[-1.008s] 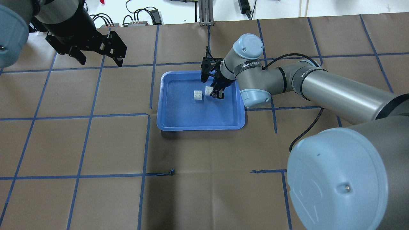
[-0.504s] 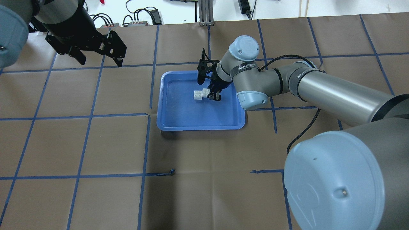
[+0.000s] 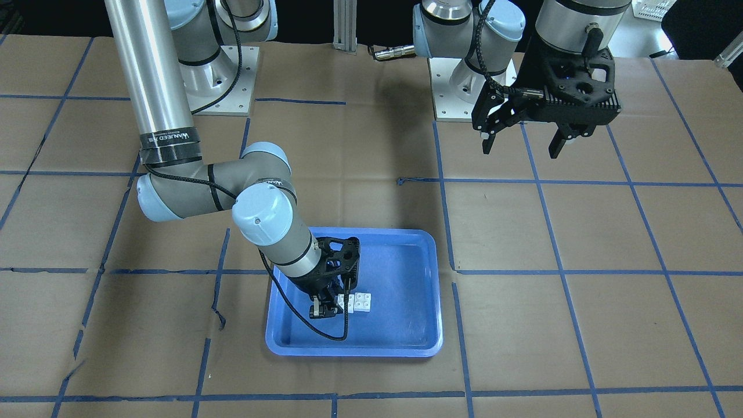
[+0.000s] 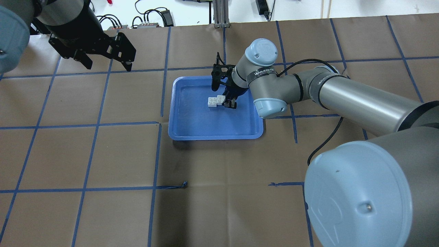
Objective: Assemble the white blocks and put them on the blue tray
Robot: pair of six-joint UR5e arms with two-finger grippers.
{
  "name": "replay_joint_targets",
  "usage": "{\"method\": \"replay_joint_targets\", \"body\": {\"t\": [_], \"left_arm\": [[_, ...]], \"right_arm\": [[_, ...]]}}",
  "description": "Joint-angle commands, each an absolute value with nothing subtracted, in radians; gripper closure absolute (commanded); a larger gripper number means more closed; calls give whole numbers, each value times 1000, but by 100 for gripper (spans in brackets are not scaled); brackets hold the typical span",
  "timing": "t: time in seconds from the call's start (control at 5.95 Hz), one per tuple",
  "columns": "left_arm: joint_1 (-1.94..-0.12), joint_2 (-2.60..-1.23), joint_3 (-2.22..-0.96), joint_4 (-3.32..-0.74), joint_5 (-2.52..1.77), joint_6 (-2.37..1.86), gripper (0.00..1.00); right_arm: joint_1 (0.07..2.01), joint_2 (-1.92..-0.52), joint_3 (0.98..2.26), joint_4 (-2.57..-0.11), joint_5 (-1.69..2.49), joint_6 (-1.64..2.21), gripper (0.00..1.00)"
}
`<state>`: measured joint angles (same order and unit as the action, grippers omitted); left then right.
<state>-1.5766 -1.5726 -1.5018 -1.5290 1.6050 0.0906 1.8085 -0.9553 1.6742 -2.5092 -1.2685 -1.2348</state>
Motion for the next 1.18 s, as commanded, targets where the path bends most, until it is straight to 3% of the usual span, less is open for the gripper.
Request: {"method": "replay_joint_targets", "body": {"t": [0.0, 1.01], "left_arm": [[-1577, -1572, -1502, -1529, 1605, 91, 1], [-1577, -1571, -1502, -1528, 1605, 91, 1]], "right_arm": [[1809, -942, 1674, -2510, -1267, -1229, 71], [1809, -943, 1674, -2510, -1266, -1227, 69]]}}
